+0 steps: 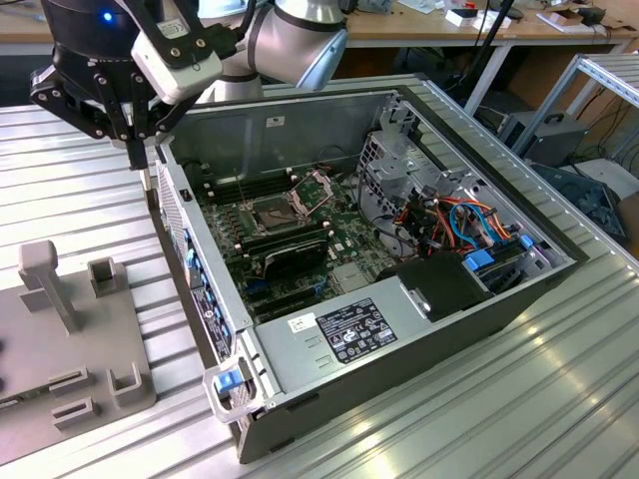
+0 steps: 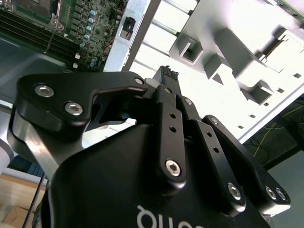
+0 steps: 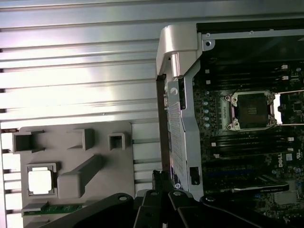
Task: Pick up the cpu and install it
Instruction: 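Reach for the cpu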
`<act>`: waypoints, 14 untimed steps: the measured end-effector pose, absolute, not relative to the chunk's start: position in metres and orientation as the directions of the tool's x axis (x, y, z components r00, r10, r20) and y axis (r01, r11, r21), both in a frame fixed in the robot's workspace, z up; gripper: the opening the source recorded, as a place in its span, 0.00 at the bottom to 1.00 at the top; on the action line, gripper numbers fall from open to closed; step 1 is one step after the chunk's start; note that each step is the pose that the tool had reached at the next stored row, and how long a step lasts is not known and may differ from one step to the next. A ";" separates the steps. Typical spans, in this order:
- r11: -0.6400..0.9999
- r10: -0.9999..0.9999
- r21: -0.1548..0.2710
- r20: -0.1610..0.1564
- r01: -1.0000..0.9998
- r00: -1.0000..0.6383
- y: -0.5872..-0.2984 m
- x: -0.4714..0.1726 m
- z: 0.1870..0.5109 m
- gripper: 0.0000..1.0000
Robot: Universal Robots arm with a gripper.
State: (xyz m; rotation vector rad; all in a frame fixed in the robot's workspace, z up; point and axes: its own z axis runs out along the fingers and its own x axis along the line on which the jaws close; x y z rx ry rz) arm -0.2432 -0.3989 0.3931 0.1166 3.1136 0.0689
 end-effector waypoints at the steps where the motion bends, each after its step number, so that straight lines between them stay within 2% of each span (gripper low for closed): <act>1: 0.996 0.075 0.045 -0.023 0.074 -0.997 -0.399 -0.244 0.393 0.11; 14: 0.996 0.075 0.045 -0.023 0.074 -0.997 -0.399 -0.257 0.393 0.11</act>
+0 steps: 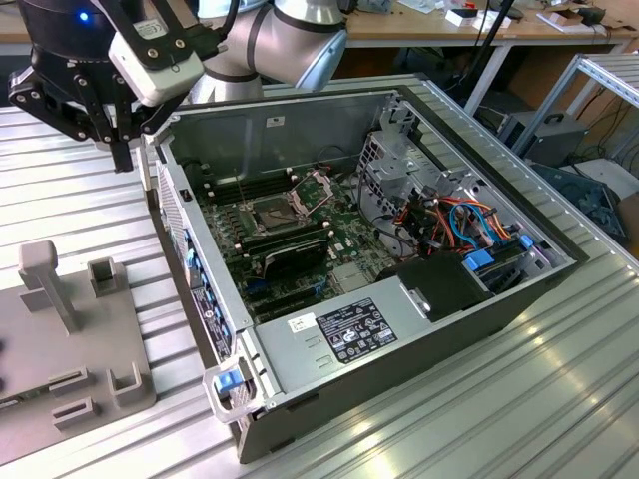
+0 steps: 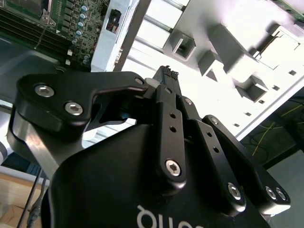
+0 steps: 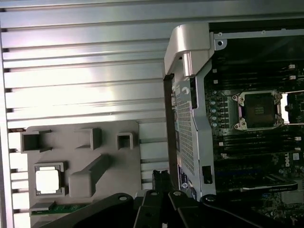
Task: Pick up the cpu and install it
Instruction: 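Reach for the cpu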
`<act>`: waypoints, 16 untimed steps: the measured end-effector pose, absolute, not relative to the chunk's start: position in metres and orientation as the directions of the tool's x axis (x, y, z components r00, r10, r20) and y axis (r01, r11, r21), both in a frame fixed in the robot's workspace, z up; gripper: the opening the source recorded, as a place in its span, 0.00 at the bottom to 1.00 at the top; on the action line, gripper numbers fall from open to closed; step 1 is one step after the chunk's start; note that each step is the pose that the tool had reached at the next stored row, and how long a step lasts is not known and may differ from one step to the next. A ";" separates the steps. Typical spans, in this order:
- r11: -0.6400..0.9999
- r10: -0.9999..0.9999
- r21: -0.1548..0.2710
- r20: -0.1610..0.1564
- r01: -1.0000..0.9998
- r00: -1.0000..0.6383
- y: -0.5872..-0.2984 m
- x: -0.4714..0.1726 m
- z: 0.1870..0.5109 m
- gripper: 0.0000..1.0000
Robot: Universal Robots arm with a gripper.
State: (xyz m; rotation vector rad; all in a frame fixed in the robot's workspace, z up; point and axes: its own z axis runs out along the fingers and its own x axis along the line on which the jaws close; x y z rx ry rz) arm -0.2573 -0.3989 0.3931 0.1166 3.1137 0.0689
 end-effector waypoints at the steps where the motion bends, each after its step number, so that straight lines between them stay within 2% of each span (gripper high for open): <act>1: 0.996 0.075 0.045 -0.023 0.074 -0.997 -0.399 -0.258 0.393 0.11; 16: 0.996 0.075 0.045 -0.023 0.074 -0.997 -0.399 -0.273 0.393 0.11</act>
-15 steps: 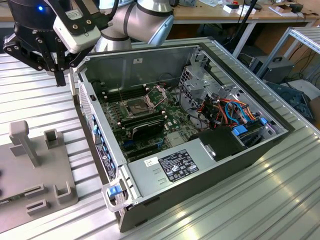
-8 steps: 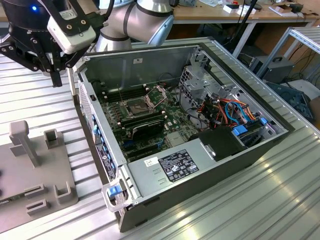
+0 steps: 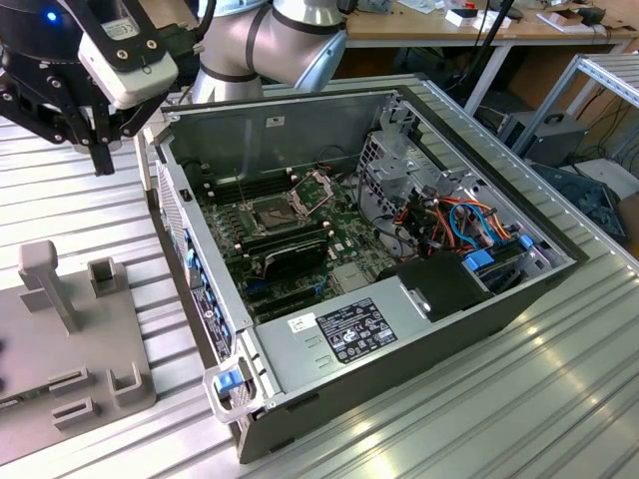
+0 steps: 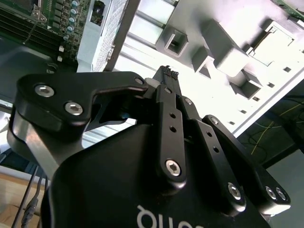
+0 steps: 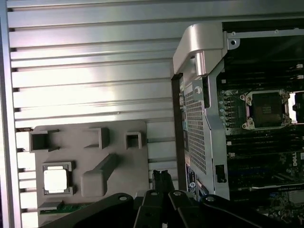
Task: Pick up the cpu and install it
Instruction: 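Reach for the cpu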
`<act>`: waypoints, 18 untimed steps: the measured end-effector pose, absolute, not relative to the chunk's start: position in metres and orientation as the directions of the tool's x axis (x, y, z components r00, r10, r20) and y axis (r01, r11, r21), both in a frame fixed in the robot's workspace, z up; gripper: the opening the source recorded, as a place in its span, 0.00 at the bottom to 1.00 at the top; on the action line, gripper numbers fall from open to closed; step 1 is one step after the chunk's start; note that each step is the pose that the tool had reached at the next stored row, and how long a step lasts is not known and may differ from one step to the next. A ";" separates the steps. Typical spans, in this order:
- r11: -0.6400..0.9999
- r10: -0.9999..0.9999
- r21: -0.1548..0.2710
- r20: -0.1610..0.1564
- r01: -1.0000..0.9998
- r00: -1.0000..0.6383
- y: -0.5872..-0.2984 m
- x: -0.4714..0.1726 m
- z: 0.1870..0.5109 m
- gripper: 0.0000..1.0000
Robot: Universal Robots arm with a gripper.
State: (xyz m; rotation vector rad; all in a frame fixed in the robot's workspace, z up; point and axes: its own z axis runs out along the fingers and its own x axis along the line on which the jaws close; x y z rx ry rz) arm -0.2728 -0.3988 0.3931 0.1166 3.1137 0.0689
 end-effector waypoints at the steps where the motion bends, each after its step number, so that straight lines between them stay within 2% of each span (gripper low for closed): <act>1: 0.996 0.075 0.045 -0.023 0.074 -0.997 -0.399 -0.275 0.393 0.11; 18: 0.996 0.075 0.045 -0.023 0.074 -0.997 -0.399 -0.295 0.393 0.11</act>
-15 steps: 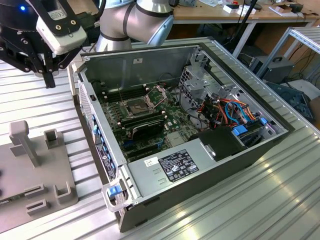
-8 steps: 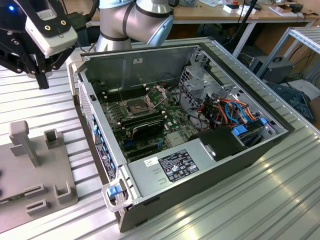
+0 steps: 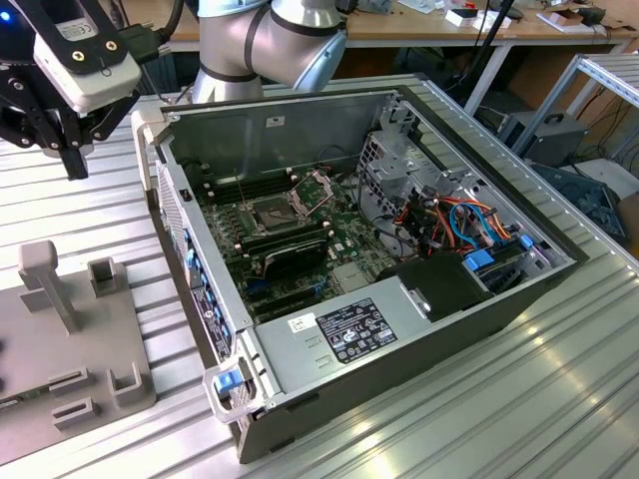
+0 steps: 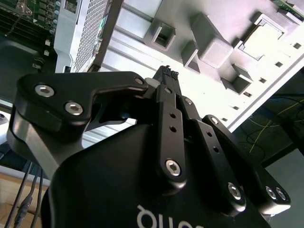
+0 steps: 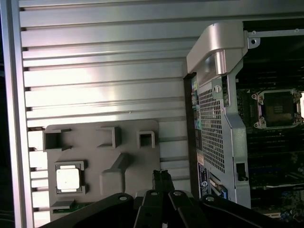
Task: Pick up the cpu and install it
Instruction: 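Reach for the cpu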
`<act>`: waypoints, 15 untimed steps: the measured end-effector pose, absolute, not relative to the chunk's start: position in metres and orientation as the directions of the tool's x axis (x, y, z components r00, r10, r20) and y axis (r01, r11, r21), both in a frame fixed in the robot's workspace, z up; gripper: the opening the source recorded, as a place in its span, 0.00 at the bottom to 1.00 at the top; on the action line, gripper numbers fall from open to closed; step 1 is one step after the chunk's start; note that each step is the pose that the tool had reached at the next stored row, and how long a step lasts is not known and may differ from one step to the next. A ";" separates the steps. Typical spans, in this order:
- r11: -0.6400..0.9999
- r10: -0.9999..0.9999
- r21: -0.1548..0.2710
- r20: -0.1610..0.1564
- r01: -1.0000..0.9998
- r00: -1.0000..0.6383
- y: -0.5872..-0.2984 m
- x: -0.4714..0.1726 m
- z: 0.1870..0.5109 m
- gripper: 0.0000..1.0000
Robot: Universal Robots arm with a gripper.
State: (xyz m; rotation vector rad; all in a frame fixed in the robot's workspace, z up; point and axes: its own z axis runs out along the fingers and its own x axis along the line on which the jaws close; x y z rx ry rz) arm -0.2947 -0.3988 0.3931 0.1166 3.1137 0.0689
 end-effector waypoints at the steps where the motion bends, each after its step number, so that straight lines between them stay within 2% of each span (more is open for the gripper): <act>1: 0.996 0.075 0.045 -0.023 0.074 -0.997 -0.399 -0.295 0.393 0.11; 15: 0.996 0.075 0.045 -0.023 0.074 -0.997 -0.399 -0.298 0.389 0.11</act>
